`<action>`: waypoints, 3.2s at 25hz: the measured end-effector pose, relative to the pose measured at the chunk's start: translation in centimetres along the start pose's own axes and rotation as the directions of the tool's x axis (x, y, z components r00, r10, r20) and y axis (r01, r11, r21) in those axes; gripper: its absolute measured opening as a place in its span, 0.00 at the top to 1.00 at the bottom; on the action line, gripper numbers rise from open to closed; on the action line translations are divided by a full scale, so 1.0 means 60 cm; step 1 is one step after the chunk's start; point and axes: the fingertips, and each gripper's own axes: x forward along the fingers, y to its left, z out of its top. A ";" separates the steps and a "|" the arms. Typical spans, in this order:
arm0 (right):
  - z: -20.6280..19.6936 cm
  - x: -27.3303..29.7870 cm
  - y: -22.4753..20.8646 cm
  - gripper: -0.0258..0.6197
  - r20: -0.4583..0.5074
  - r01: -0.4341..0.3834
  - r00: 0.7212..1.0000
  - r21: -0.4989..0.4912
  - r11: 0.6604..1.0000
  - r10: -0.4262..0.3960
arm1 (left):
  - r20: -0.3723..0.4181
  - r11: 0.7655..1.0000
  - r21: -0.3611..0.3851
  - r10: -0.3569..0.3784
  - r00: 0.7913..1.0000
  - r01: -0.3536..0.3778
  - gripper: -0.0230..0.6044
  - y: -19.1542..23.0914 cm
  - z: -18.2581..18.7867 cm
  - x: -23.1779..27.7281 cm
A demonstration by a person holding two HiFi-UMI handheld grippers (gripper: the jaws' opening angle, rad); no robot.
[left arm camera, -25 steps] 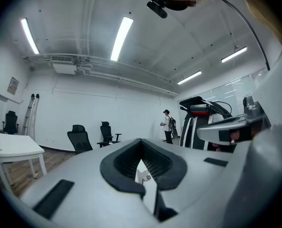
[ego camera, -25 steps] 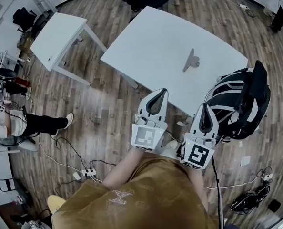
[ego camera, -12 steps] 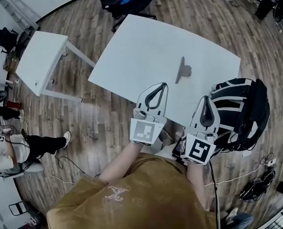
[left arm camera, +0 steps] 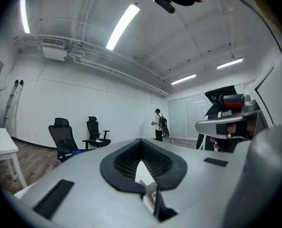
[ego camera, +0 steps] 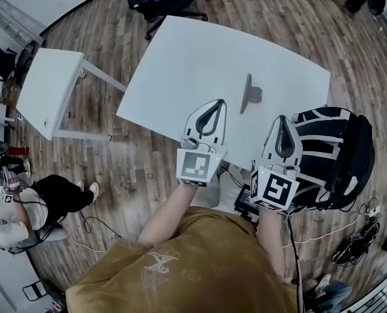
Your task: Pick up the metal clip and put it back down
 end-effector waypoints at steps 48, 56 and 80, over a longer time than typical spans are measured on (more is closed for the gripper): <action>-0.238 0.187 -0.032 0.95 -0.293 -0.018 0.955 0.115 0.993 0.051 | -0.316 0.995 0.031 -0.082 0.945 0.096 0.95 -0.012 -0.281 0.231; -0.286 0.195 -0.050 0.95 -0.356 0.021 0.934 0.163 0.986 0.039 | -0.470 0.975 0.089 -0.139 0.872 0.204 0.74 -0.030 -0.374 0.232; -0.457 0.259 -0.029 0.86 -0.548 0.029 0.786 0.493 0.870 0.285 | -0.613 0.908 0.169 -0.208 0.762 0.384 0.70 -0.071 -0.464 0.252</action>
